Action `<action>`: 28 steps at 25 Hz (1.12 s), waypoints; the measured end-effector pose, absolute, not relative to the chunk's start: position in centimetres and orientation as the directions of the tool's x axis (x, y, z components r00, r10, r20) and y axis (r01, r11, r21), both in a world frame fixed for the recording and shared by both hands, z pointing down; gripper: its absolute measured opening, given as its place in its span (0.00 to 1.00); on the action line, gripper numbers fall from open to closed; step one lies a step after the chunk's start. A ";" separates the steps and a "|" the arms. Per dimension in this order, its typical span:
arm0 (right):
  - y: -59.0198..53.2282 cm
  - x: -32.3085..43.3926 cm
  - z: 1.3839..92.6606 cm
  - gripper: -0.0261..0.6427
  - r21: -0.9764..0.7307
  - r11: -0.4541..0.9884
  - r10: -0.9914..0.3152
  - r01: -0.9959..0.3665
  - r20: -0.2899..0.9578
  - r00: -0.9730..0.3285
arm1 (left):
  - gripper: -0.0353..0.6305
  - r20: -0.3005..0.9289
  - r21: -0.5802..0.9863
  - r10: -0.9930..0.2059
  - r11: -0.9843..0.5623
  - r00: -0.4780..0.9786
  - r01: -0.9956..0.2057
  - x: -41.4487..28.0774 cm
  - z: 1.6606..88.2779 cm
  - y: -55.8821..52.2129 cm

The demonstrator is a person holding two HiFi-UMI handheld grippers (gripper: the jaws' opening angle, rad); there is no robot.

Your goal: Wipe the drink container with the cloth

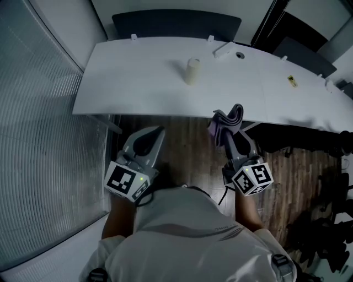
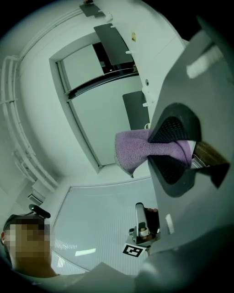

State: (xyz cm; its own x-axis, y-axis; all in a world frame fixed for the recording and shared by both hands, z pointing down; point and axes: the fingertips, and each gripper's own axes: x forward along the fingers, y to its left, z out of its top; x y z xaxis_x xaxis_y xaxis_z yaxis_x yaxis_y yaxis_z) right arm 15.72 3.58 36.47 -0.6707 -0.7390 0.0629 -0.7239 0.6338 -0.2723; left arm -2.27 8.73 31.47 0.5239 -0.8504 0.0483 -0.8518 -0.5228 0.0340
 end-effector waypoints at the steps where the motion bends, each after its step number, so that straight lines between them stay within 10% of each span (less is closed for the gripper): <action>1: 3.0 15.6 36.6 0.16 -0.273 0.634 -0.738 -0.724 0.067 -0.672 | 0.06 0.048 0.036 -0.850 -0.523 0.525 -0.851 -2.4 31.5 8.1; 28: -14.7 2.9 40.0 0.16 -0.228 0.429 -0.846 -0.874 0.239 -0.477 | 0.06 0.142 0.055 -0.613 -0.779 0.777 -0.624 -11.8 35.0 -16.7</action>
